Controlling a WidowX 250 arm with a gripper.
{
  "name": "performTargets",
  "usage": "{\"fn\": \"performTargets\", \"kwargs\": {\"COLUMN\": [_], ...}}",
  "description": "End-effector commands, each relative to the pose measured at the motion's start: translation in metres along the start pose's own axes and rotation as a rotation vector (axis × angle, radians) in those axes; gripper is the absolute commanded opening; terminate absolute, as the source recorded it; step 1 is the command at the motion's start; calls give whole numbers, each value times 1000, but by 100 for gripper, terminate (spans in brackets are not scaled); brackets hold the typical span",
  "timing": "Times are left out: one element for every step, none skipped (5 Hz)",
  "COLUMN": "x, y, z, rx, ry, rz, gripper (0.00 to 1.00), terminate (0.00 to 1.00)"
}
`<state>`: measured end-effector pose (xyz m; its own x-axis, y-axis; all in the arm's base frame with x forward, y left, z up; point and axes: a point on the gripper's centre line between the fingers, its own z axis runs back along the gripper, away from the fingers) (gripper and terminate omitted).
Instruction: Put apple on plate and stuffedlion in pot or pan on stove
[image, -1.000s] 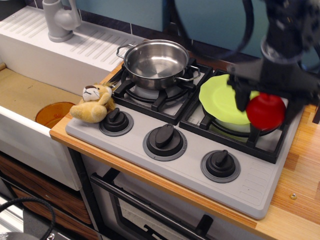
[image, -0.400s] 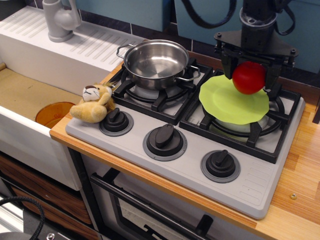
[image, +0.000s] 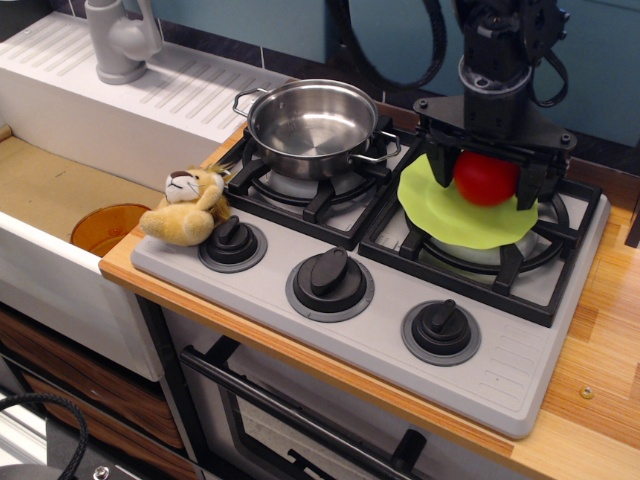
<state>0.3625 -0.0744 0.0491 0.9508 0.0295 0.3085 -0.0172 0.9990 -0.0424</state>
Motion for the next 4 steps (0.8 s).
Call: {"fn": "performTargets", "kwargs": {"x": [3, 0, -1, -3], "y": [-12, -17, -20, -19], "z": [32, 42, 51, 58], "rx": [-11, -2, -5, -6], "ry": [-49, -27, -7, 9], "rz": [32, 49, 59, 55], "gripper": [100, 100, 100, 100], "terminate": [0, 0, 0, 0]}}
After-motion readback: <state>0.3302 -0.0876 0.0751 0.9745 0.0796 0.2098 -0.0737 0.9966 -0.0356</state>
